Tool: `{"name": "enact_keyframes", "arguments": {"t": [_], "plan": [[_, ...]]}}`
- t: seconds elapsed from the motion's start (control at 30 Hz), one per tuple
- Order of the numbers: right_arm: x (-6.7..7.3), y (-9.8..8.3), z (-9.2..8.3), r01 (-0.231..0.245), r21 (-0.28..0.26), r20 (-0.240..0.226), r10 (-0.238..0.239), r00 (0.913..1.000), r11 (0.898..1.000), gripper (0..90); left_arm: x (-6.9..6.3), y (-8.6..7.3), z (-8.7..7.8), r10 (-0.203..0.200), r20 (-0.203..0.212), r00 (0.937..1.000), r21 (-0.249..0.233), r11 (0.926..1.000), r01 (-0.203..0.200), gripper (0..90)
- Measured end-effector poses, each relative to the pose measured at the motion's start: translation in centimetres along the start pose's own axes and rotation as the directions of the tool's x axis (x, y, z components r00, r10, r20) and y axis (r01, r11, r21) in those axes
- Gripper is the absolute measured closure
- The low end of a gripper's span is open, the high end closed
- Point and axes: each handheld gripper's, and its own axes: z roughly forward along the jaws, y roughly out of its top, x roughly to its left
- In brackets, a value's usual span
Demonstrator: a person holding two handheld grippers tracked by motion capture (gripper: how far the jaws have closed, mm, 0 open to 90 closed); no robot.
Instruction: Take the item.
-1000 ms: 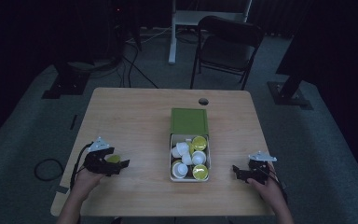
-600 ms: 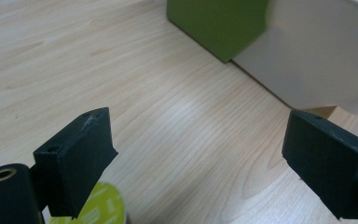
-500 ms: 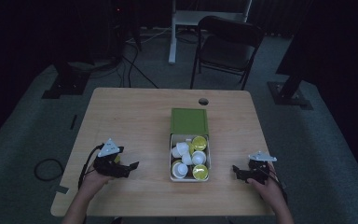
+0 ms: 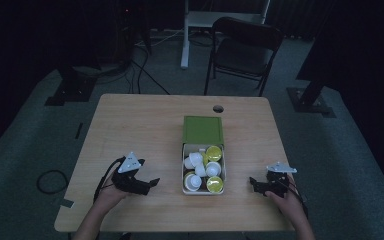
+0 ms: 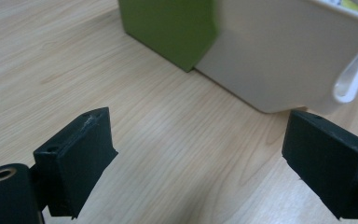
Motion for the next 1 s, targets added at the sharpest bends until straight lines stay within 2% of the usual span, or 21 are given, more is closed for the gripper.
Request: {"name": "enact_keyframes", "arguments": {"t": [0.1, 0.2, 0.23, 0.3, 0.33, 0.37, 0.43, 0.53, 0.73, 0.8, 0.93, 1.0], "plan": [[0.0, 0.0, 0.0, 0.0, 0.0, 0.0, 0.0, 1.0, 1.0, 12.1, -0.2, 0.0, 0.3, 0.001, 0.018, 0.9998, 0.003, 1.0, -0.001, 9.1], [0.0, 0.0, 0.0, 0.0, 0.0, 0.0, 0.0, 1.0, 1.0, 12.1, -1.0, -0.2, 0.9, 0.017, 0.059, 0.9981, -0.008, 0.9998, -0.017, 9.1], [0.0, 0.0, 0.0, 0.0, 0.0, 0.0, 0.0, 1.0, 1.0, 12.1, -1.0, -0.2, 0.9, 0.017, 0.059, 0.9981, -0.008, 0.9998, -0.017, 9.0], [0.0, 0.0, 0.0, 0.0, 0.0, 0.0, 0.0, 1.0, 1.0, 12.1, -1.2, -0.3, 1.1, 0.028, 0.066, 0.9974, -0.002, 0.9996, -0.028, 9.0], [0.0, 0.0, 0.0, 0.0, 0.001, 0.0, 0.0, 1.0, 1.0, 12.1, -1.8, -0.4, 1.5, 0.058, 0.068, 0.996, 0.009, 0.9982, -0.059, 9.0], [0.0, 0.0, 0.0, 0.0, 0.001, 0.0, 0.0, 1.0, 1.0, 12.1, -2.2, -0.4, 2.0, 0.052, 0.079, 0.9955, 0.031, 0.998, -0.054, 9.0], [0.0, 0.0, 0.0, 0.0, 0.0, 0.0, 0.0, 1.0, 1.0, 12.1, -2.4, -0.4, 2.1, 0.047, 0.084, 0.9954, 0.038, 0.998, -0.05, 9.0], [0.0, 0.0, 0.0, 0.0, 0.0, 0.0, 0.0, 1.0, 1.0, 12.1, -2.9, -0.7, 2.8, 0.058, 0.087, 0.9945, 0.094, 0.9934, -0.066, 9.0], [0.0, 0.0, 0.0, 0.0, -0.001, 0.0, 0.0, 1.0, 1.0, 12.1, -3.1, -1.2, 3.5, 0.071, 0.108, 0.9916, 0.152, 0.9846, -0.087, 2.0], [0.0, 0.0, 0.0, 0.0, 0.0, 0.0, 0.0, 1.0, 1.0, 12.1, -3.3, -1.6, 3.8, 0.078, 0.098, 0.9921, 0.177, 0.9796, -0.095, 2.0], [0.0, 0.0, 0.0, -0.002, 0.0, 0.0, 0.002, 1.0, 1.0, 12.1, -3.4, -2.2, 4.3, 0.084, 0.084, 0.9929, 0.196, 0.9756, -0.099, 2.0], [0.0, 0.0, 0.0, 0.0, 0.0, 0.0, 0.0, 1.0, 1.0, 12.1, -3.4, -2.4, 4.6, 0.095, 0.074, 0.9927, 0.217, 0.9702, -0.109, 2.0]]}}
